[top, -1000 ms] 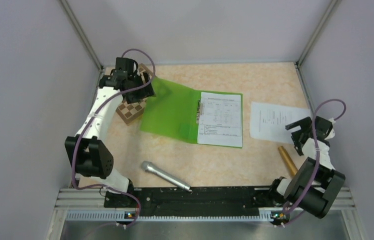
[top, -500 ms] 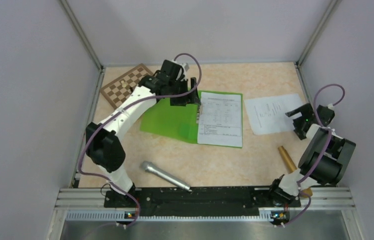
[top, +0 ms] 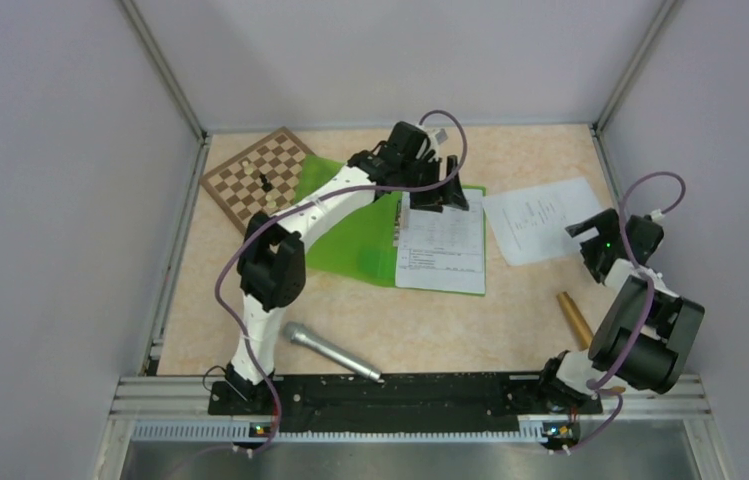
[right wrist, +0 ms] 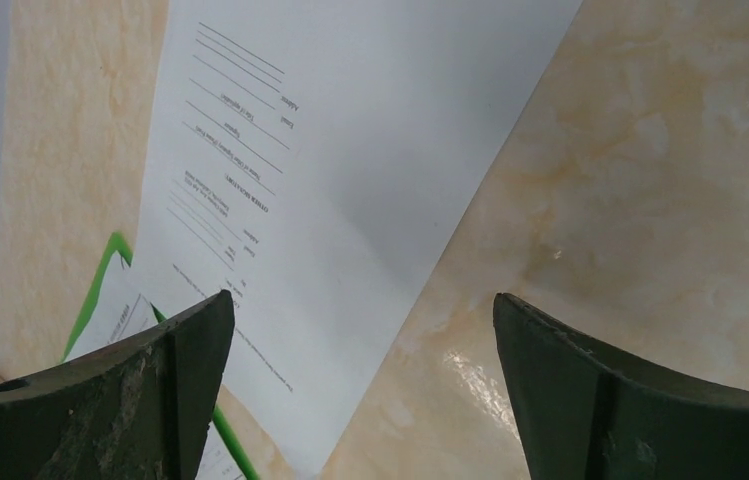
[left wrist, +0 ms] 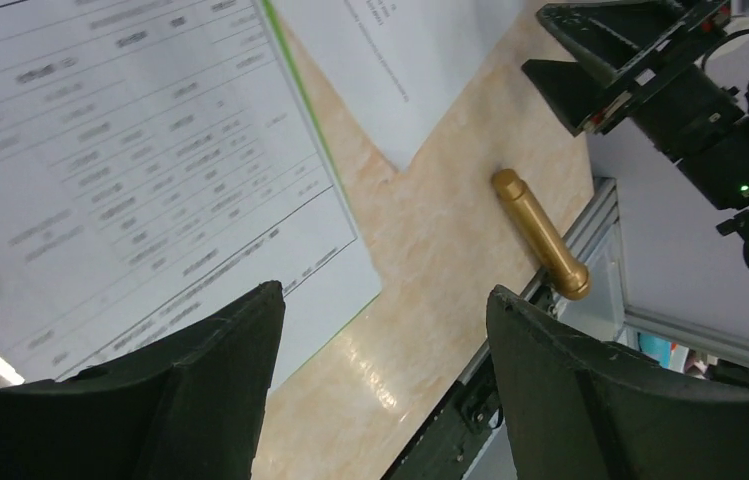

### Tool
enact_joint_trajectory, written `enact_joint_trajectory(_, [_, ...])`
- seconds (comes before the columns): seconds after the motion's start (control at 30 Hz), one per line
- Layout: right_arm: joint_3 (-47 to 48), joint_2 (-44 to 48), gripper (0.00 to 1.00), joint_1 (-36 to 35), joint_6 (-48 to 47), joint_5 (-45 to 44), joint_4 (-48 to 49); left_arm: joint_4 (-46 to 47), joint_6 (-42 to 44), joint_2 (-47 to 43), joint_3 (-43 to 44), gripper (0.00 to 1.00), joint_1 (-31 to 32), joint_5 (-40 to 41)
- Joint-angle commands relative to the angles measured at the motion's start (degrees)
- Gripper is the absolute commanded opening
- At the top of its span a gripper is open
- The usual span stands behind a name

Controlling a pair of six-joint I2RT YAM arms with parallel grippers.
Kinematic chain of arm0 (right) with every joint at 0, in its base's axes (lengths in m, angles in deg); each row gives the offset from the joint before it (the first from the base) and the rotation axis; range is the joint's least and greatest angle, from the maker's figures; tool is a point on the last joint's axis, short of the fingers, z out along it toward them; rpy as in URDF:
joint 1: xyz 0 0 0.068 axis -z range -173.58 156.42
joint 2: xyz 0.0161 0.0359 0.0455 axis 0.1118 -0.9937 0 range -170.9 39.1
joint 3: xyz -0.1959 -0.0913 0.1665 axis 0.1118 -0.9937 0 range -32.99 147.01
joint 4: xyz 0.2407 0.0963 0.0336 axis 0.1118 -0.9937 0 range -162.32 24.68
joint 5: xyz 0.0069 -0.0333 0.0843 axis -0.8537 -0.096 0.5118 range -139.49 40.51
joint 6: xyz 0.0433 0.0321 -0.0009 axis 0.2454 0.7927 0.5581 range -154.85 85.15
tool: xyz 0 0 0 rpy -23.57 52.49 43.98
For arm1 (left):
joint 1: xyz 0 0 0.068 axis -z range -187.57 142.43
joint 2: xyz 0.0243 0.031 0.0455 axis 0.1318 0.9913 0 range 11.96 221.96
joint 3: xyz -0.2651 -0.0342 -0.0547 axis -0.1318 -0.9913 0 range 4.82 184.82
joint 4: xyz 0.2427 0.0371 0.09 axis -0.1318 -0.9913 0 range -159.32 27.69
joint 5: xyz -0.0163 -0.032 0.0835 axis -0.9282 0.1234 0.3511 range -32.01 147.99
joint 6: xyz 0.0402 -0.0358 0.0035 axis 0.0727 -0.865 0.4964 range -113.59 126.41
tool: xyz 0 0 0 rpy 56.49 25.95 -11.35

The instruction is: Put the files into the folder

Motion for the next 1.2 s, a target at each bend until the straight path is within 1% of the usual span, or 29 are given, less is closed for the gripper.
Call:
enact_joint_trajectory(0.0, [-0.7, -0.2, 0.99, 0.5, 1.4, 0.3, 1.0, 10.4, -4.9, 5.7, 5.9, 0.78, 0.7, -5.8])
enact_joint_trajectory(0.07, [-0.3, -3.6, 0.99, 0.4, 1.9, 3.4, 3.3, 13.3, -6.7, 7.5, 6.5, 0.78, 0.8, -7.5])
enact_joint_trajectory(0.17, [3.4, -11.1, 0.99, -0.5, 2.3, 10.2, 5.6, 12.9, -7.1, 8.9, 7.3, 0.78, 0.8, -7.7])
enact_joint_trajectory(0.2, [5.7, -13.2, 0.99, -1.6, 1.7, 10.8, 4.3, 12.6, -6.7, 8.8, 7.0, 0.78, 0.7, -7.3])
enact_joint_trajectory(0.3, [11.5, -17.8, 0.99, -5.4, -0.1, 8.6, 1.7, 11.8, -4.9, 8.0, 5.2, 0.78, 0.7, -6.0])
enact_joint_trajectory(0.4, [15.3, -20.8, 0.99, -8.4, 0.0, 7.9, 1.8, 11.1, -4.3, 7.4, 4.2, 0.78, 0.5, -5.2])
enact_joint_trajectory(0.5, [18.6, -23.0, 0.99, -10.1, -0.2, 9.1, 2.5, 11.1, -4.1, 7.4, 4.1, 0.78, 0.5, -5.1])
enact_joint_trajectory(0.6, [18.1, -20.9, 0.99, -10.3, -0.2, 6.5, 2.4, 11.3, -3.8, 8.0, 4.9, 0.78, 0.5, -4.9])
enact_joint_trajectory(0.73, [13.0, -13.4, 0.99, -10.3, -0.5, 0.1, 2.5, 9.7, -2.8, 9.5, 6.7, 0.78, 0.5, -5.1])
enact_joint_trajectory(0.87, [8.6, -6.8, 0.99, -10.3, -0.9, -2.2, 2.7, 7.5, -1.5, 9.5, 6.5, 0.78, 0.3, -4.3])
enact_joint_trajectory(0.93, [6.5, -4.1, 0.99, -10.6, -0.4, -0.9, 5.1, 7.6, -1.4, 8.6, 4.8, 0.78, 0.1, -4.1])
enact_joint_trajectory(1.0, [6.1, -3.4, 0.99, -11.3, -0.4, 1.4, 5.8, 8.5, -1.7, 7.4, 3.0, 0.78, -0.2, -4.1])
enact_joint_trajectory(1.07, [7.3, -4.9, 0.98, -12.6, -0.3, 3.9, 5.3, 9.2, -2.0, 6.3, 1.7, 0.78, -0.4, -4.0])
enact_joint_trajectory(1.17, [8.5, -7.5, 0.98, -16.4, 0.3, 7.6, 5.3, 9.0, -2.2, 5.5, 0.6, 0.78, -0.9, -3.3])
